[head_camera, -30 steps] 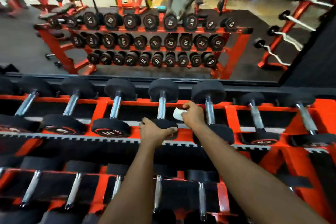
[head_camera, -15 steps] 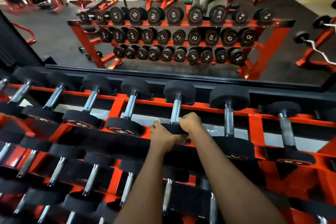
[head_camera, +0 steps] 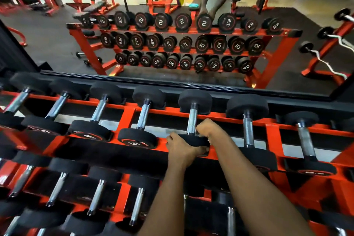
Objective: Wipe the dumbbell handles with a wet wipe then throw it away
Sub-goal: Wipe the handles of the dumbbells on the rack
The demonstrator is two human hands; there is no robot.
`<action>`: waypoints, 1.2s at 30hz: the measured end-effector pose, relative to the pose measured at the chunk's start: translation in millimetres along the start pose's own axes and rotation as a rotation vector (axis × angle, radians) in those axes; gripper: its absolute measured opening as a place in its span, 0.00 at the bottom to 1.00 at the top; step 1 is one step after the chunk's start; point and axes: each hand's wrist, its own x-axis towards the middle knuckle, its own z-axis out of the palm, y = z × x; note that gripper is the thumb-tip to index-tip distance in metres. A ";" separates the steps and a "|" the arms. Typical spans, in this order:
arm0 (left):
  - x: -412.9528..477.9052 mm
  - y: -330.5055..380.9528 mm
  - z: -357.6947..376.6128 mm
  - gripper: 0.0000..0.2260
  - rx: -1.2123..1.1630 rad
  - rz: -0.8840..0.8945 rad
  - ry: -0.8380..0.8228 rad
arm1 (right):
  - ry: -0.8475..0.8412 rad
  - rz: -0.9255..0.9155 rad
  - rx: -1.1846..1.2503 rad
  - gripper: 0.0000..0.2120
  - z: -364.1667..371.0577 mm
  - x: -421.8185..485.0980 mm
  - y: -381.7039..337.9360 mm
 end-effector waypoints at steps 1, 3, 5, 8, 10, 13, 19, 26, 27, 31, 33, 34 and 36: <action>1.5 -1.5 1.1 0.53 -0.009 0.007 0.001 | 0.018 -0.023 -0.057 0.05 -3.2 -3.2 -0.2; 2.8 -1.0 3.1 0.53 -0.022 0.015 0.012 | 0.073 -0.084 -0.142 0.06 -10.1 -9.2 1.0; 5.0 -1.7 3.6 0.55 -0.026 0.013 0.013 | 0.090 -0.169 -0.193 0.08 -14.7 -14.3 -1.0; 3.0 -4.4 5.3 0.59 -0.038 -0.006 0.010 | 0.133 -0.285 -0.170 0.13 -23.9 -22.2 -12.4; 1.4 -4.5 5.2 0.59 -0.058 -0.016 0.013 | 0.268 -0.433 -0.263 0.17 -27.7 -24.9 -25.8; 1.0 -2.5 4.8 0.62 -0.083 -0.028 0.036 | 0.265 -0.791 -0.458 0.22 -25.6 -18.6 -27.9; -0.4 6.6 4.9 0.59 -0.079 -0.105 0.019 | -0.327 -1.026 -1.039 0.25 -37.1 4.8 4.6; 3.8 7.2 3.7 0.57 -0.062 -0.127 0.018 | -0.495 -0.956 -1.310 0.15 -23.7 14.8 -33.9; 4.3 7.9 3.1 0.56 -0.064 -0.133 0.019 | -0.517 -0.941 -1.313 0.14 -20.2 15.6 -39.7; 4.5 9.5 1.4 0.55 -0.084 -0.148 0.023 | -0.550 -0.973 -1.257 0.13 -16.8 18.6 -50.0; 3.9 8.9 2.3 0.55 -0.081 -0.140 0.037 | -0.486 -1.080 -1.194 0.13 -24.4 22.3 -41.1; 3.7 8.6 2.0 0.54 -0.079 -0.134 0.042 | -0.460 -1.148 -1.136 0.14 -30.8 23.7 -33.4; 4.7 6.8 1.9 0.54 -0.074 -0.120 0.052 | -0.390 -1.270 -1.021 0.15 -44.9 27.9 -13.6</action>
